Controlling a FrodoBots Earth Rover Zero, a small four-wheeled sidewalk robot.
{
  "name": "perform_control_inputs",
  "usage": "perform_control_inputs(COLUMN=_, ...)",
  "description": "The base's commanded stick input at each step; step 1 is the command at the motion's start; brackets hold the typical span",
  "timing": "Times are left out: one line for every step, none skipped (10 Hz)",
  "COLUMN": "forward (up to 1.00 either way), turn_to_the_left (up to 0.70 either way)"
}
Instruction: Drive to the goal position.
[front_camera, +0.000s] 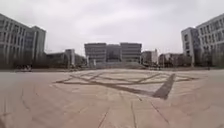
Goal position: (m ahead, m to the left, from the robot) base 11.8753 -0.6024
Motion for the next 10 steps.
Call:
perform_control_inputs(forward=0.70, turn_to_the_left=0.01)
perform_control_inputs(forward=0.70, turn_to_the_left=0.01)
perform_control_inputs(forward=0.70, turn_to_the_left=0.01)
perform_control_inputs(forward=0.70, turn_to_the_left=0.01)
perform_control_inputs(forward=0.70, turn_to_the_left=0.01)
perform_control_inputs(forward=0.70, turn_to_the_left=0.01)
perform_control_inputs(forward=0.70, turn_to_the_left=0.01)
perform_control_inputs(forward=0.70, turn_to_the_left=0.01)
perform_control_inputs(forward=0.70, turn_to_the_left=0.01)
perform_control_inputs(forward=0.70, turn_to_the_left=0.01)
